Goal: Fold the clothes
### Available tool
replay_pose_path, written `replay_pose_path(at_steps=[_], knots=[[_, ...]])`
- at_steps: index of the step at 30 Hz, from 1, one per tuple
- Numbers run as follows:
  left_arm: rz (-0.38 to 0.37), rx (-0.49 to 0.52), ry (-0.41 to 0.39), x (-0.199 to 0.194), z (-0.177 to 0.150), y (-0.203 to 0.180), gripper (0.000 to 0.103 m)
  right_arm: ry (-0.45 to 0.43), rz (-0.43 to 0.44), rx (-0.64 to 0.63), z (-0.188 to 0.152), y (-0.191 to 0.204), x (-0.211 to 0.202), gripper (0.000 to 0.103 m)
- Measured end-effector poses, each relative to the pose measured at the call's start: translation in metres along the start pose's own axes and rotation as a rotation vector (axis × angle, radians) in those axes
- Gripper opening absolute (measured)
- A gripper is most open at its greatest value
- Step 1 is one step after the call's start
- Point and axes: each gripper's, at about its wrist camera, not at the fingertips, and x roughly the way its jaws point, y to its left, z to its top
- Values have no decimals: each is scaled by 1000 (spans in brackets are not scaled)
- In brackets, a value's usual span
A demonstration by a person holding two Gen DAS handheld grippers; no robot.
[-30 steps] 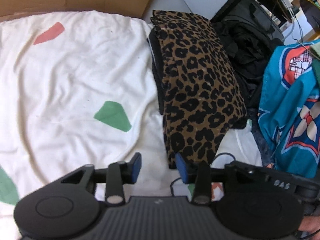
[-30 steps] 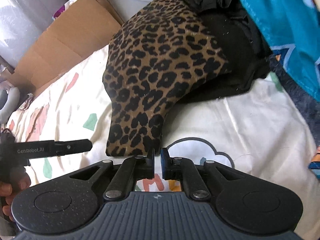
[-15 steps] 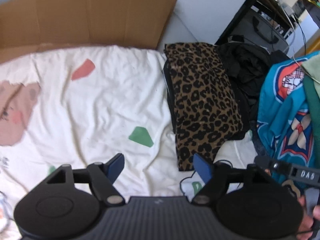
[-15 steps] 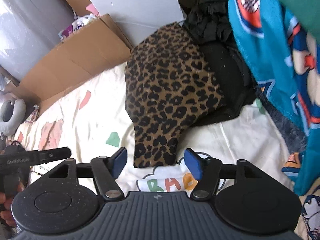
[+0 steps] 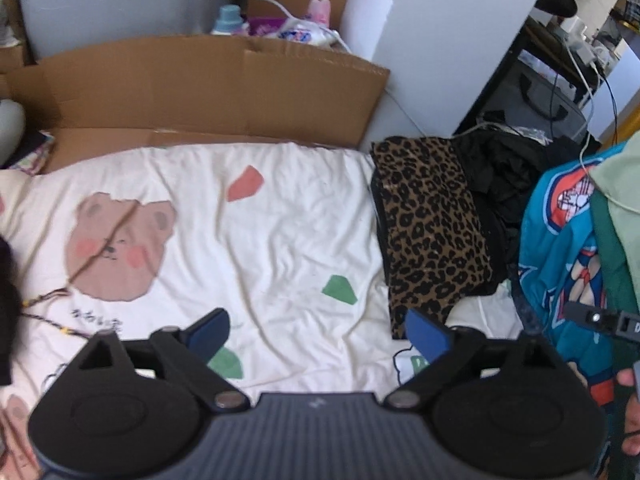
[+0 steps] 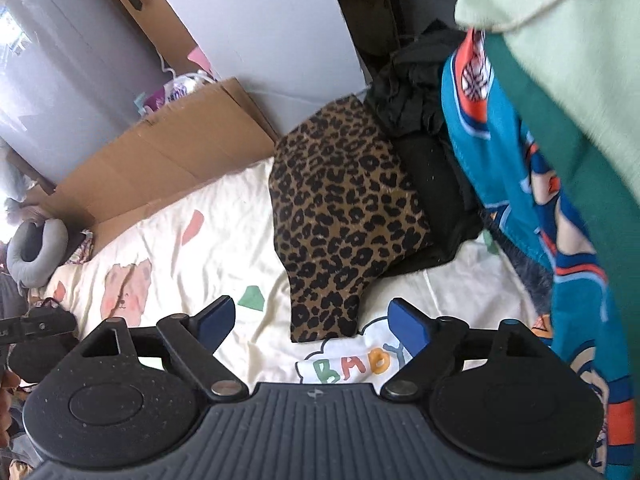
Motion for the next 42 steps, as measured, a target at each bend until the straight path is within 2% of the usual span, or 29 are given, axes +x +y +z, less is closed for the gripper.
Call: replay_pose_path(at_steps=[4,6,13,16,22,26,35,42], knots=[[7,-23,9,-28,4,6,97,2,3,-1,6,7,-21,93],[5,-18,5,-46,5,6,101,5,6,-5,7,11,-31,93],[25,37,-3,-108,7,4,102,2,20,-11,11,26,-67,99],[47,29,-10,-133,5,9,102,16,9,-10,12,32,-78,100],[64,14,-16,-182,-4,29,102,21,35,-23,12,46,-101,101],[111,11,-38,-216,-11,45,102,23,59,-39,14,61,-117,101],[220,-81,-90,-279,-26,98,102,36,49,-90,18,98,-148,101],[275,-155,-136,-305,-48,129,102,38,60,-153,23,136,-172,101]])
